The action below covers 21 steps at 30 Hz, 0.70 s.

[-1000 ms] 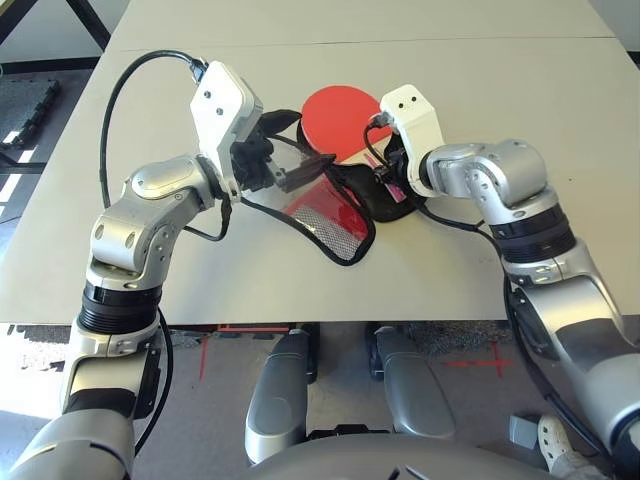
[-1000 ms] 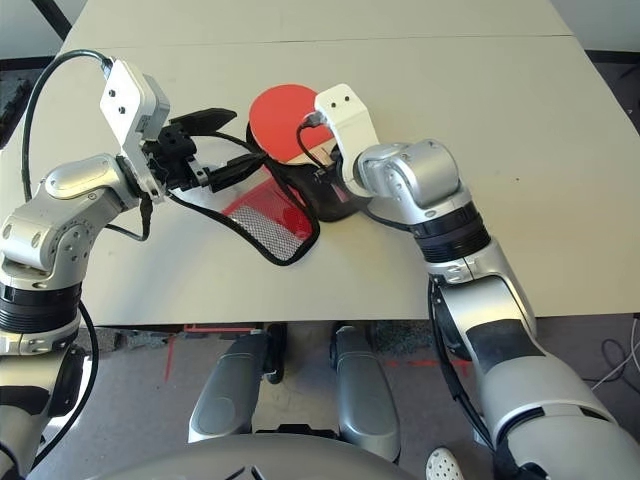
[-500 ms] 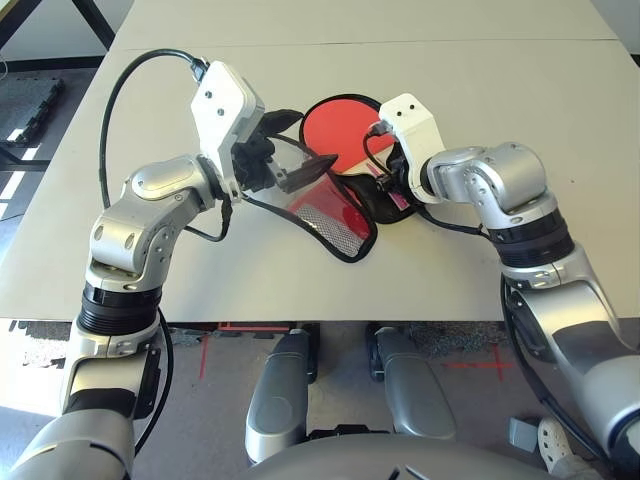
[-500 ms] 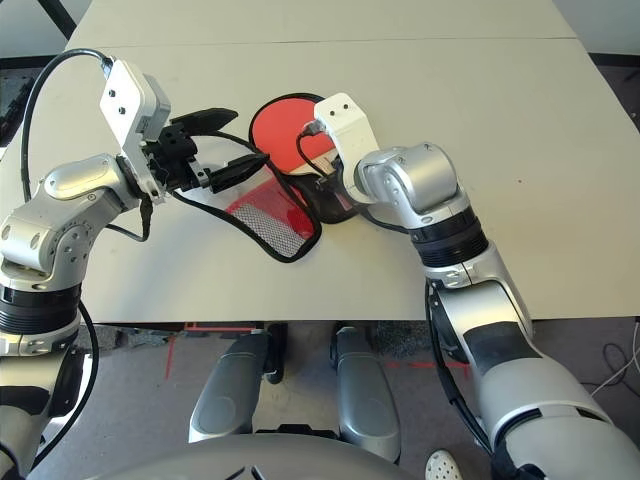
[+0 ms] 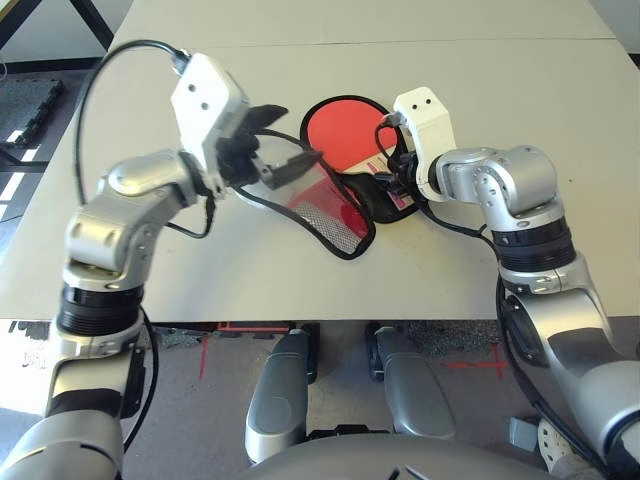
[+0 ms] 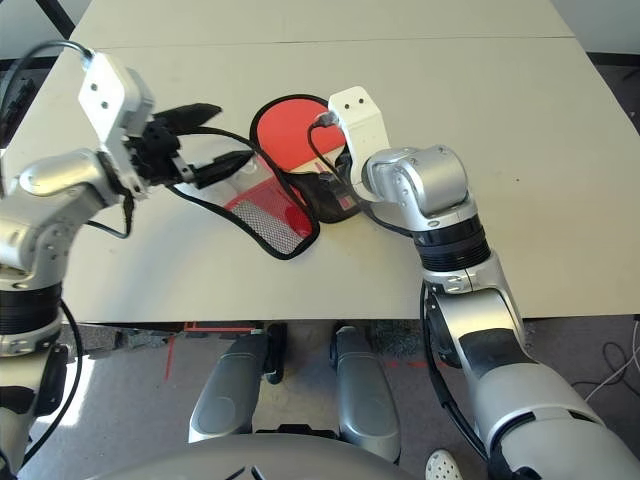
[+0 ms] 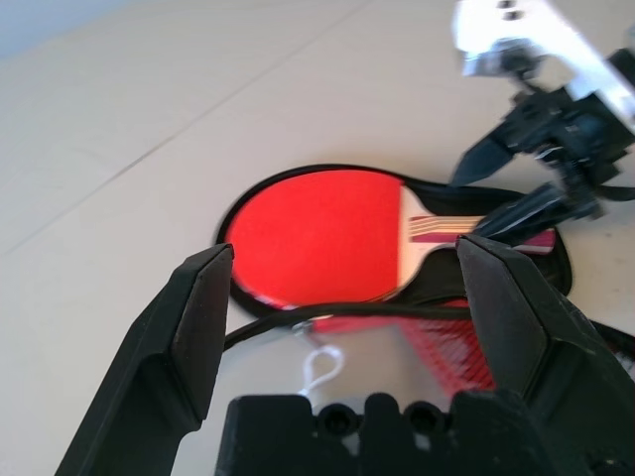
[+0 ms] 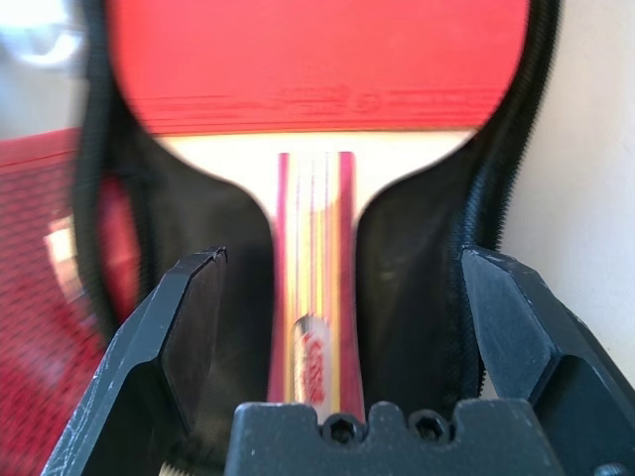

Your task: Store the ping-pong paddle in its case and zip it.

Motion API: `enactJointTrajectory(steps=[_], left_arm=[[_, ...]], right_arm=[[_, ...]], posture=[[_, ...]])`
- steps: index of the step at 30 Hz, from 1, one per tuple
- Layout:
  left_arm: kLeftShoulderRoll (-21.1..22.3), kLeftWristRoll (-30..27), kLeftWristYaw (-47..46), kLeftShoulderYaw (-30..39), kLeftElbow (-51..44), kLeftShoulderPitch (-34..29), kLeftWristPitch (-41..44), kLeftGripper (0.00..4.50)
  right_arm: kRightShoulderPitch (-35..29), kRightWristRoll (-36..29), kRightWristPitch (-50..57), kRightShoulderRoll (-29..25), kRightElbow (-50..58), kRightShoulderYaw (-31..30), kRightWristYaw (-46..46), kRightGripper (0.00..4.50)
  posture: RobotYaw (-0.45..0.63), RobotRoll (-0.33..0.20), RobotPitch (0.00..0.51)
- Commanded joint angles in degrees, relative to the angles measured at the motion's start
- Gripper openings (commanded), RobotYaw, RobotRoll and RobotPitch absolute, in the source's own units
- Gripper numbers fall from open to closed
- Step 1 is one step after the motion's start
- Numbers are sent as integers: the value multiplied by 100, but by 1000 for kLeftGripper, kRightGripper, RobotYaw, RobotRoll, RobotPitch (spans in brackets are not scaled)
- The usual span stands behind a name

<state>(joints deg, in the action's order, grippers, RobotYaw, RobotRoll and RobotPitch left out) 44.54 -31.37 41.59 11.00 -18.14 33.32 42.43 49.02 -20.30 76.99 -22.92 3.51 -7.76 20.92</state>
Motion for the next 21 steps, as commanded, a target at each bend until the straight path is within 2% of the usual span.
enactJointTrajectory(steps=[1, 6, 8, 12, 16, 21], left_arm=[[664, -74, 214, 684, 27, -342, 198, 4500], [1321, 165, 525, 1206, 255, -1471, 85, 4500], [1378, 238, 557, 1327, 375, -1867, -6, 4500], [1314, 415, 534, 1160, 433, -2243, -198, 4500], [982, 601, 437, 490, 386, -2165, -389, 4500], [631, 720, 420, -76, 481, -1715, -584, 4500]], right_arm=[[-118, -243, -249, -250, 173, 233, 469, 4474], [-120, -401, -520, -388, -146, 689, 787, 4474], [-111, -470, -644, -393, -325, 976, 838, 4474], [-62, -472, -966, -433, -641, 1340, 867, 4474], [25, -337, -1661, -244, -1197, 1778, 563, 4474], [-80, -183, -2211, -270, -1424, 1800, 464, 4474]], posture=[[223, 0, 254], [241, 0, 256], [245, 0, 256], [240, 0, 250], [224, 0, 243], [205, 0, 239]])
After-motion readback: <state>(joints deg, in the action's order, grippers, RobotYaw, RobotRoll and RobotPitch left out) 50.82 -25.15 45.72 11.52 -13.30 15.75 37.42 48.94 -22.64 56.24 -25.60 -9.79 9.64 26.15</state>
